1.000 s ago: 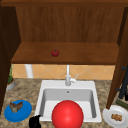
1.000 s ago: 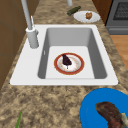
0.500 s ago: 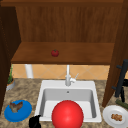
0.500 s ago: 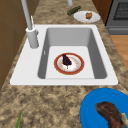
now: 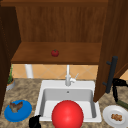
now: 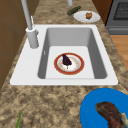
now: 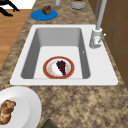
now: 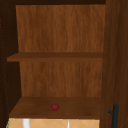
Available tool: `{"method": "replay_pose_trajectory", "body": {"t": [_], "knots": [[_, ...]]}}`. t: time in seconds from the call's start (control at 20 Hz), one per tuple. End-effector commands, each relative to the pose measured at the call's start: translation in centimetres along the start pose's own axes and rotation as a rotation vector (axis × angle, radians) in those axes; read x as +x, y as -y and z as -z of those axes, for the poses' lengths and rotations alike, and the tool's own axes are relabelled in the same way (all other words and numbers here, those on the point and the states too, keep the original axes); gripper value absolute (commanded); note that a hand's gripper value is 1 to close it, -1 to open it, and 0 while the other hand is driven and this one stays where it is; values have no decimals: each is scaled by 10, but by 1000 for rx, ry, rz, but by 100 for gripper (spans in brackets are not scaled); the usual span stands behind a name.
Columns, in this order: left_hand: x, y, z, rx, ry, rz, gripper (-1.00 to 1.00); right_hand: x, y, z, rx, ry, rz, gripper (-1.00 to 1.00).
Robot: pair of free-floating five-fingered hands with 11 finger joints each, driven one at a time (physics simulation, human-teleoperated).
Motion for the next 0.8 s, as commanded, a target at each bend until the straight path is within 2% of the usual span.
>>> {"method": "replay_pose_trajectory", "body": {"t": [0.0,0.3,0.75], "knots": [[0,0,0,0,0,0,0,22,4,0,9,-52,26,-100],[0,0,0,0,0,0,0,46,15,5,3,-146,29,-100],[0,0,0,0,0,0,0,90,29,18,-14,-253,24,-100]]}}
